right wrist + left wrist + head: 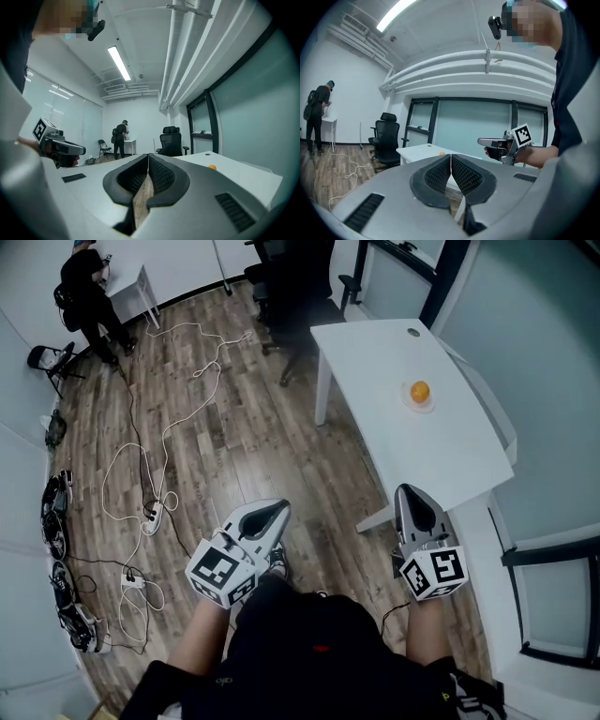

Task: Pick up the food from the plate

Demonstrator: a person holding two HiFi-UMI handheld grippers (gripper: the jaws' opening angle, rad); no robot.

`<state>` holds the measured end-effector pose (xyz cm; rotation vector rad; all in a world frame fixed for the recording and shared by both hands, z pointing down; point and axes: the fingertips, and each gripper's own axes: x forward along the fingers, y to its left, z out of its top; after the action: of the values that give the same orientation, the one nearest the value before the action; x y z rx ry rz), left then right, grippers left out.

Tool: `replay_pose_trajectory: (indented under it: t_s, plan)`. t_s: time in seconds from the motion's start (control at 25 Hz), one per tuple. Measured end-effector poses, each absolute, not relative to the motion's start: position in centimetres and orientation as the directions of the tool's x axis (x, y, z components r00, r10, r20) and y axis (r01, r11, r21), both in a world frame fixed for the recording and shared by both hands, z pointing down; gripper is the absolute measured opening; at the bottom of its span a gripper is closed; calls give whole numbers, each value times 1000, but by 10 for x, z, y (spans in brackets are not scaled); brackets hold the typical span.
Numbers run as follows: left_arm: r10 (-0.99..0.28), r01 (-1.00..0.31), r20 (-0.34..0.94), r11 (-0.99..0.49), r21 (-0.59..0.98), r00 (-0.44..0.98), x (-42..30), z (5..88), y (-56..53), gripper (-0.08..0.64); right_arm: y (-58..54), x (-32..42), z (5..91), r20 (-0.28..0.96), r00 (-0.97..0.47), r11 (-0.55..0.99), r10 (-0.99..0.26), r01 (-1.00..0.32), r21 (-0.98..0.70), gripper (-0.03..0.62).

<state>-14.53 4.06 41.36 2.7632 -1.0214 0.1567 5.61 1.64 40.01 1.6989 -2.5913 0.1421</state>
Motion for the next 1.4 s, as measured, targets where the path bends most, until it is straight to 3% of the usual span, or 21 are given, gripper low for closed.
replay_pose_trajectory:
  t_s: [0.52, 0.64, 1.12, 1.4]
  plan:
    - [-606, -622, 137, -767, 158, 783, -264, 411, -119, 23, -119, -70, 372, 152, -348, 374, -925, -906, 200, 25]
    - [-618, -631, 129, -755, 178, 776, -284, 416, -145, 23, -137, -81, 379, 160, -338, 365, -927, -910, 194, 25]
    - [-544, -566, 165, -810, 154, 823, -245, 420, -238, 23, -225, -28, 395, 155, -221, 238, -963, -966, 101, 25]
    - [-513, -542, 203, -831, 127, 834, -180, 423, -316, 23, -301, 42, 409, 134, -169, 176, -976, -983, 42, 25]
